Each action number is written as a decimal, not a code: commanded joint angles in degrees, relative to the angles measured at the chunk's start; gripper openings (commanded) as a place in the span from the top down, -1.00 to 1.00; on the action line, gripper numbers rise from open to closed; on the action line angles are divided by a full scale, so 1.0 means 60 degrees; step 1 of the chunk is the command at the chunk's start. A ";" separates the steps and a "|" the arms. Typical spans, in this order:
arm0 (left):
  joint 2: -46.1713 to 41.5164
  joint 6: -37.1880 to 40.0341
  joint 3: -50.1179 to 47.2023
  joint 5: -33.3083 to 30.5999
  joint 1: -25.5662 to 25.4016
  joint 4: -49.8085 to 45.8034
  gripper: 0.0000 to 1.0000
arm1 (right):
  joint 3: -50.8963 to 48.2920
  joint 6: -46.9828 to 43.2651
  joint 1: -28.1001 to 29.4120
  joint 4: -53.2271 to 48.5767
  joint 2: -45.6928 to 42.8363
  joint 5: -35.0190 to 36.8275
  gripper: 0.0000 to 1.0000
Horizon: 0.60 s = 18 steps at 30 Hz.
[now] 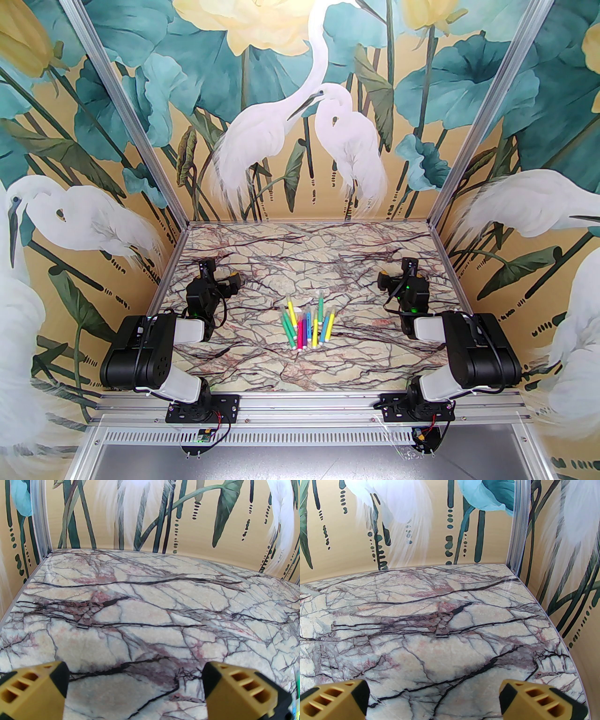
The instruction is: Open the pen caps
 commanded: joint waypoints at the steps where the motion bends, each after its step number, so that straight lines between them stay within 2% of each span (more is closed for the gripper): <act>1: 0.0176 -0.0085 0.0216 0.0163 0.0011 0.0183 -0.99 | 0.0180 0.0028 -0.0062 0.0232 0.0103 0.0133 -0.98; 8: 0.0012 -0.0143 0.0126 -0.0015 0.0010 0.0227 -0.99 | 0.0197 0.0042 -0.0061 0.0130 -0.0063 0.0109 -1.00; 11: -0.0730 -0.0129 0.0124 -0.0176 -0.0030 -0.0421 -0.99 | 0.0655 0.0189 -0.0061 -0.1474 -0.0993 0.0402 -1.00; 16: -0.2463 -0.0596 0.0587 -0.0659 -0.0176 -0.2964 -0.99 | 0.1592 0.0895 -0.0039 -0.4312 -0.2358 0.0884 -0.99; 18: -0.3027 -0.0764 0.0718 -0.0791 -0.0298 -0.3626 -0.99 | 0.2349 0.1301 0.0002 -0.6162 -0.2707 0.1235 -1.00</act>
